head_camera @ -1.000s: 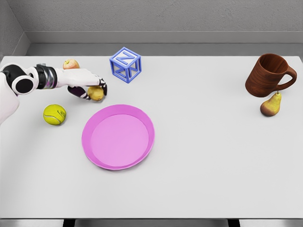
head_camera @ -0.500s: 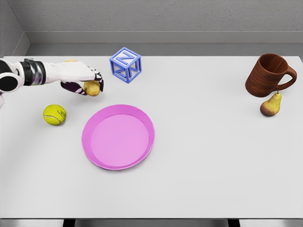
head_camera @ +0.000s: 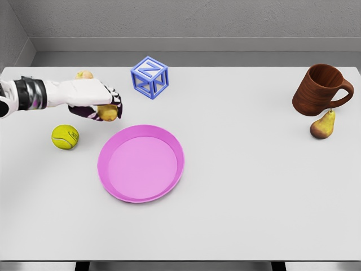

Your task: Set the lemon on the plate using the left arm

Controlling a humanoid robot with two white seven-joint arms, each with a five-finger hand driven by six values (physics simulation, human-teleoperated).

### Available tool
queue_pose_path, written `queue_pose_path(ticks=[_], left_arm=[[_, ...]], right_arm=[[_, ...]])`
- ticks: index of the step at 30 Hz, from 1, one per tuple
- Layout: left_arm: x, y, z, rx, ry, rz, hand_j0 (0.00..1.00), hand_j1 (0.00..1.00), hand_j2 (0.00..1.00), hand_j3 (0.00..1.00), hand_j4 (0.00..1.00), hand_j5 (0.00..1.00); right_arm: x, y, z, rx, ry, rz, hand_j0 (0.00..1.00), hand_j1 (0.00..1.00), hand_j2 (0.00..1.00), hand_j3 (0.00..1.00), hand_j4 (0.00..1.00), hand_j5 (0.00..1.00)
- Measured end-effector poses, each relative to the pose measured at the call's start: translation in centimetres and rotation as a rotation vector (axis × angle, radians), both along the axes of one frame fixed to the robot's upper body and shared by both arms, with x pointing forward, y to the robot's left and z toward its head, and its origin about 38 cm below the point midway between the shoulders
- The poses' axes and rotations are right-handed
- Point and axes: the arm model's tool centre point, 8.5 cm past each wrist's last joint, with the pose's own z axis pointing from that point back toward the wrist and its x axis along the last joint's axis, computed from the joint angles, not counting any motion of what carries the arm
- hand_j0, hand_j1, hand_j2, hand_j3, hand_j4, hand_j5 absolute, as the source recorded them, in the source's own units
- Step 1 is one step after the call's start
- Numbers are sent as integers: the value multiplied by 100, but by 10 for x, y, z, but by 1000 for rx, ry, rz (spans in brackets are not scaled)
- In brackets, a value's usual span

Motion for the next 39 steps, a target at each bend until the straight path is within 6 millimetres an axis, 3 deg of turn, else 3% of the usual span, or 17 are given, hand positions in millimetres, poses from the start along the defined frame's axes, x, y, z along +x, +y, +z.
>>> queue_pose_path(ticks=[8, 36, 39], left_arm=[[-5, -1, 20, -22, -47, -17, 50, 50, 50, 50, 50, 50], [-60, -61, 14, -71, -61, -241, 50, 50, 50, 50, 50, 50], [-62, -63, 17, -75, -68, -251, 60, 60, 60, 60, 60, 60]], right_arm=[[0, 0, 0, 0, 0, 0, 100, 100, 100, 100, 100, 100], [0, 0, 0, 0, 0, 0, 100, 100, 100, 100, 100, 100], [0, 0, 0, 0, 0, 0, 100, 100, 100, 100, 100, 100]])
